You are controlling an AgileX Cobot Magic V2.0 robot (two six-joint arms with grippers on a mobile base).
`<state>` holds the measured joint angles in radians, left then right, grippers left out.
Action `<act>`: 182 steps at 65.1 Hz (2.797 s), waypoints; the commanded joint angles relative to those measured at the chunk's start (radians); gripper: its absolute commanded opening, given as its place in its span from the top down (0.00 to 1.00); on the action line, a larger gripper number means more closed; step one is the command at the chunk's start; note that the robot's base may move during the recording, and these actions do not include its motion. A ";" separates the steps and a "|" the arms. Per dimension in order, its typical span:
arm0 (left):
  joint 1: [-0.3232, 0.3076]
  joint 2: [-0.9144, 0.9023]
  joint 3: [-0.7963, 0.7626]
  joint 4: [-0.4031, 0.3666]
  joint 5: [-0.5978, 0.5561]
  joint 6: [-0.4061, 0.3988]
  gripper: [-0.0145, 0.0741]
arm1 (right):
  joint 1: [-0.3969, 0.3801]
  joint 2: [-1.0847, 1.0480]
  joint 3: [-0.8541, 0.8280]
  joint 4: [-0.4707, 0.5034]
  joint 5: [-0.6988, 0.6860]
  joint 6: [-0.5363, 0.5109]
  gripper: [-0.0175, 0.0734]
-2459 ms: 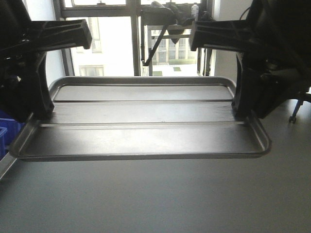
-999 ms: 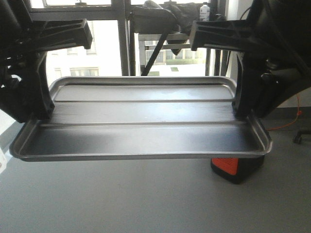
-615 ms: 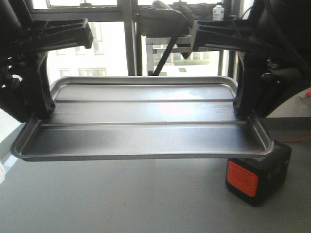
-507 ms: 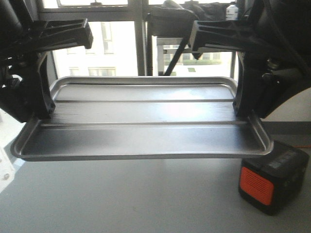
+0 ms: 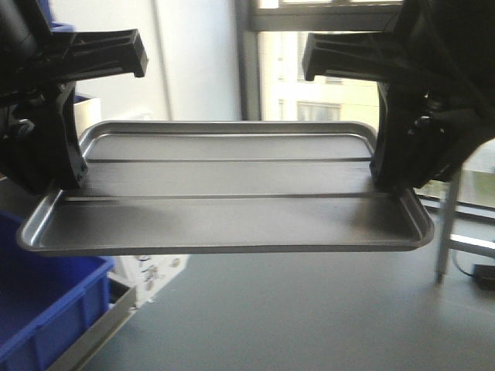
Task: Grab silver tray and place in blue box
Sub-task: 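Hold the tray level in both grippers while the base drives to the bins, then carry the tray with both grippers over the blue bin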
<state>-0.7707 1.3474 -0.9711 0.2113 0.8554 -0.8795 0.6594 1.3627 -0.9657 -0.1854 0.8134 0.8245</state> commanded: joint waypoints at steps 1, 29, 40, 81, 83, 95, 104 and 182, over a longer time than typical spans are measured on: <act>0.000 -0.035 -0.021 0.051 0.032 -0.010 0.85 | -0.009 -0.033 -0.021 -0.071 0.021 -0.002 0.75; 0.000 -0.035 -0.021 0.051 0.032 -0.010 0.85 | -0.009 -0.033 -0.021 -0.071 0.021 -0.002 0.75; 0.000 -0.035 -0.021 0.051 0.032 -0.010 0.85 | -0.009 -0.033 -0.021 -0.071 0.021 -0.002 0.75; 0.000 -0.035 -0.021 0.051 0.032 -0.010 0.85 | -0.009 -0.033 -0.021 -0.071 0.021 -0.002 0.75; 0.000 -0.035 -0.021 0.051 0.032 -0.010 0.85 | -0.009 -0.033 -0.021 -0.071 0.021 -0.002 0.75; 0.000 -0.035 -0.021 0.051 0.032 -0.010 0.85 | -0.009 -0.033 -0.021 -0.071 0.021 -0.002 0.75; 0.000 -0.035 -0.021 0.051 0.032 -0.010 0.85 | -0.009 -0.033 -0.021 -0.071 0.021 -0.002 0.75; 0.000 -0.035 -0.021 0.051 0.032 -0.010 0.85 | -0.009 -0.033 -0.021 -0.071 0.020 -0.002 0.75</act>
<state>-0.7707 1.3474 -0.9711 0.2113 0.8611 -0.8795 0.6594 1.3627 -0.9657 -0.1854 0.8118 0.8245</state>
